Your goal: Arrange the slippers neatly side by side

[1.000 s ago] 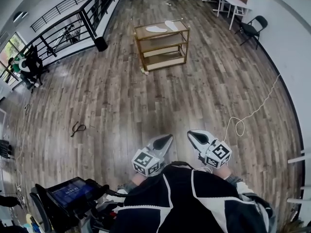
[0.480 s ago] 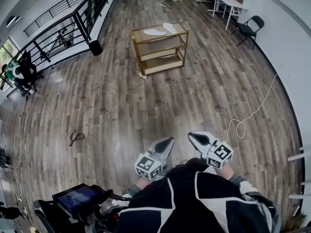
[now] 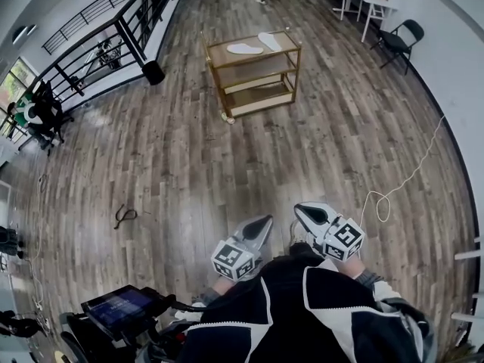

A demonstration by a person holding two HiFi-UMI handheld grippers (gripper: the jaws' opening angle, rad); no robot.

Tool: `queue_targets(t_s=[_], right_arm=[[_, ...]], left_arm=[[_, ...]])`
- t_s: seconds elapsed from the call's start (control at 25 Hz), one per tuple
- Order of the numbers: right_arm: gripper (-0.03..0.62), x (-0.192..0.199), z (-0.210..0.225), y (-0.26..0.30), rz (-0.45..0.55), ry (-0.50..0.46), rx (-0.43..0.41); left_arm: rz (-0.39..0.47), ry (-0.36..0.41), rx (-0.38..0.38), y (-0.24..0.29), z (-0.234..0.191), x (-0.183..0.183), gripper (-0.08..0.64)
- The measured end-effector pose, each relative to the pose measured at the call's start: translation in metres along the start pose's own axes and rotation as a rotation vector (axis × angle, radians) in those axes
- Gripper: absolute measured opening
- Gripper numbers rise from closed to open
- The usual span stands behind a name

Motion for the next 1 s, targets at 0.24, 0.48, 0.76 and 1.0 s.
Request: queue_targets(t_s=[0.24,0.48,0.76,1.0], right_arm=[[0.005,-0.025,0.084,0.011,0.012,-0.008,-0.039],[0.005,-0.053,0.165,0.009,0.023,-0.020,-0.058],[0.005,-0.063,0.242,0.012,0.009,-0.017,-0.087],[0.005,-0.074,0.271,0.028,0.019,-0.006,-0.114]], left_arm=[[-0.002,0.005,-0.032,0.071,-0.027,-0.039,0.018],[-0.001,0.024,-0.039,0.146,-0.043,-0.076,0.018],[0.003,0.039,-0.052,0.216,-0.062,-0.103,0.018],[-0.010,0.028,-0.094,0.235,-0.086,-0.115,0.018]])
Point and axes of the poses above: the fingertips, and each gripper's own axes: y forward along the fingers, z to its right, x out of its underside, the point moved 7 cm from there along -y, backward along the fingers, and after that the axes turned 8 degrees about -z, right-handed, at the moved point
